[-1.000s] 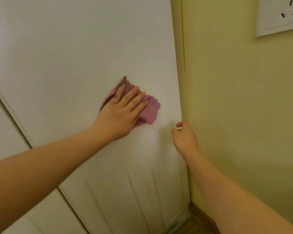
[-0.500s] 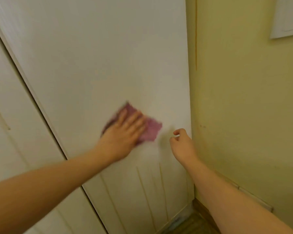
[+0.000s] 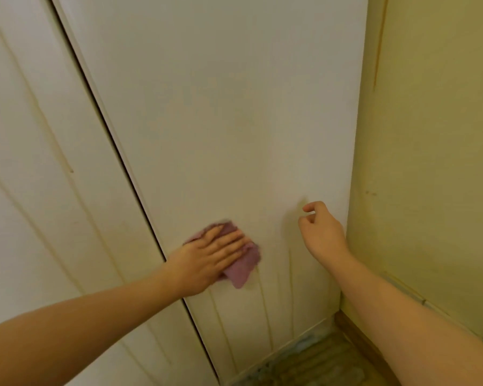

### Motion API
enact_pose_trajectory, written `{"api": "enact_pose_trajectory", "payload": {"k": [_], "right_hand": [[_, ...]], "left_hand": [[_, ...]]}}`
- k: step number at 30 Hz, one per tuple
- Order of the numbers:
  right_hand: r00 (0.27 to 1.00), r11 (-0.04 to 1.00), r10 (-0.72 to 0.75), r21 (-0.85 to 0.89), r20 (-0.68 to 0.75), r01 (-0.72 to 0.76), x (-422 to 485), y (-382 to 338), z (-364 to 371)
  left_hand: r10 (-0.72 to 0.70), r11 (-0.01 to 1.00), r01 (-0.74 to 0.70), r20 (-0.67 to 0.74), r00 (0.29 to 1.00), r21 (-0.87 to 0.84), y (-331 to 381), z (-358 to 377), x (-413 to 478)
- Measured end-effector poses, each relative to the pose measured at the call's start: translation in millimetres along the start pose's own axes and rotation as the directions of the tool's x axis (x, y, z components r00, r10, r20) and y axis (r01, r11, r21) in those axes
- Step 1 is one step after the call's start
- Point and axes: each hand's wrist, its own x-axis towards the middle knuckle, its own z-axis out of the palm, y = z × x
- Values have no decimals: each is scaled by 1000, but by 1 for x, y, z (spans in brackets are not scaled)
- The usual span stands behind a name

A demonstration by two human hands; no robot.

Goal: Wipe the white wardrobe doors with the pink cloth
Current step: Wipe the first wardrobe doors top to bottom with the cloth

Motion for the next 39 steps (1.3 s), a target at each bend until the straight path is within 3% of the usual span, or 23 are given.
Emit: {"api": "enact_pose_trajectory", "payload": {"k": [2, 4, 6, 9, 10, 12, 16, 18, 22, 23, 25, 28, 29, 31, 33, 35, 37, 39], "right_hand": [[1000, 1000, 2, 5, 2, -2, 1, 0, -1], [1000, 1000, 14, 9, 2, -14, 2, 1, 0], [1000, 1000, 20, 6, 4, -20, 1, 1, 2], [1000, 1000, -3, 6, 12, 3, 1, -1, 2], [1000, 1000, -10, 11, 12, 10, 1, -2, 1], [1000, 1000, -24, 14, 13, 24, 1, -3, -1], [1000, 1000, -8, 8, -5, 8, 5, 2, -3], [1000, 1000, 16, 7, -24, -16, 7, 6, -4], [997, 999, 42, 24, -64, -40, 8, 6, -9], [996, 999, 39, 36, -75, -36, 8, 6, -10], [995, 998, 35, 50, -90, -30, 10, 5, -14], [994, 998, 45, 58, -98, -40, 14, 8, -19], [992, 997, 57, 65, -111, -50, 16, 10, -22], [987, 993, 96, 81, -129, -86, 17, 14, -25], [980, 987, 135, 105, -146, -120, 18, 18, -28], [976, 983, 155, 119, -154, -137, 17, 19, -29], [977, 984, 151, 116, -152, -134, 17, 17, -29], [978, 985, 145, 113, -148, -129, 17, 17, -31]], "left_hand": [[-106, 994, 107, -59, 993, 9, -25, -8, 10], [-290, 955, 295, -178, 940, 4, -52, -19, 24], [-353, 932, 361, -236, 905, -9, -48, -16, 26], [-135, 991, 132, -118, 984, -35, 11, 12, -2], [-75, 996, 73, -42, 996, -50, 23, 14, -13], [-22, 998, 20, -32, 999, -54, 17, 11, -18], [-187, 982, 190, -186, 965, -3, -42, -9, 3], [-243, 969, 248, -220, 945, -7, -35, -2, 8], [25, 995, -20, 49, 998, -96, 51, 28, -3], [48, 993, -44, 34, 998, -105, 57, 33, -6], [-4, 998, -4, -144, 990, -58, 40, 33, 0], [-178, 983, 164, -221, 959, -79, -7, 12, 18], [-228, 973, 214, -222, 948, -83, -13, 8, 25], [-192, 981, 189, -181, 965, -35, 8, 17, 33], [-21, 997, 22, 13, 1000, -79, 51, 33, 35], [116, 987, -99, 138, 984, -127, 73, 34, 41], [85, 992, -80, 50, 995, -101, 56, 28, 54], [-82, 987, 78, -27, 996, -141, 20, 12, 71]]}}
